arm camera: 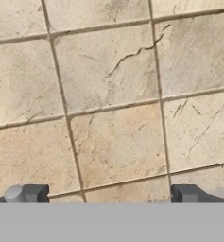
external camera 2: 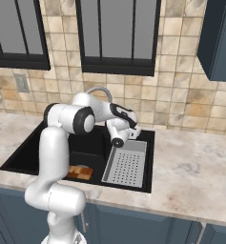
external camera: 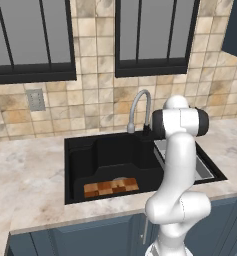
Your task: Turn on the sink faucet with hot water and rinse the cutting board for ten seconds, then turn off the faucet. Push the cutting board to reach the water if necessary.
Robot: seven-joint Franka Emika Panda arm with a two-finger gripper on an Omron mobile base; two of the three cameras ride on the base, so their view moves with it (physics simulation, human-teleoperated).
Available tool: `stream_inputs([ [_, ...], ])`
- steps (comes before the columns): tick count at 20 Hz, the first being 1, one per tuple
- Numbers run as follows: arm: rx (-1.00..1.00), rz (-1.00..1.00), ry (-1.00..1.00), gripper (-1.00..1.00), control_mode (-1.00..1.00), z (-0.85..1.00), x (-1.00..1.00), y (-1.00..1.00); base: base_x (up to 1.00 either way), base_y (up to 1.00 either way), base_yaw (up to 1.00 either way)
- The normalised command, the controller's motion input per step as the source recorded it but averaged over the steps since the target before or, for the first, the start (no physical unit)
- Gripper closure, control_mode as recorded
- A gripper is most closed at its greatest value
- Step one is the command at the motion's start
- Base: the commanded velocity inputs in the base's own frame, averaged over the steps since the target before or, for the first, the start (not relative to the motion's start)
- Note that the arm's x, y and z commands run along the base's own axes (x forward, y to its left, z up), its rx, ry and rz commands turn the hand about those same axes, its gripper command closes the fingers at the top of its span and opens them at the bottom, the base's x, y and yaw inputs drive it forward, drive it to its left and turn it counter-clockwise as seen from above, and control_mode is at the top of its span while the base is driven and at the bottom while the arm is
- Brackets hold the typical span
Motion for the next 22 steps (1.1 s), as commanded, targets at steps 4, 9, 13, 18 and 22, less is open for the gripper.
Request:
stream_inputs([
  [4, 0.02, 0.05, 0.0, -1.0, -1.0, -0.06, -0.34, -0.87, 0.0, 0.0, 0.0],
  [9, 0.0, 0.05, 0.0, -1.0, -1.0, -0.08, -0.34, -0.83, 0.0, 0.0, 0.0],
  [13, 0.0, 0.04, 0.0, -1.0, -1.0, -0.09, -0.3, -0.85, 0.0, 0.0, 0.0],
  [18, 0.0, 0.03, 0.0, -1.0, -1.0, -0.07, -0.27, -0.88, 0.0, 0.0, 0.0],
  [22, 0.0, 0.01, 0.0, -1.0, -1.0, -0.01, -0.28, -0.92, 0.0, 0.0, 0.0],
])
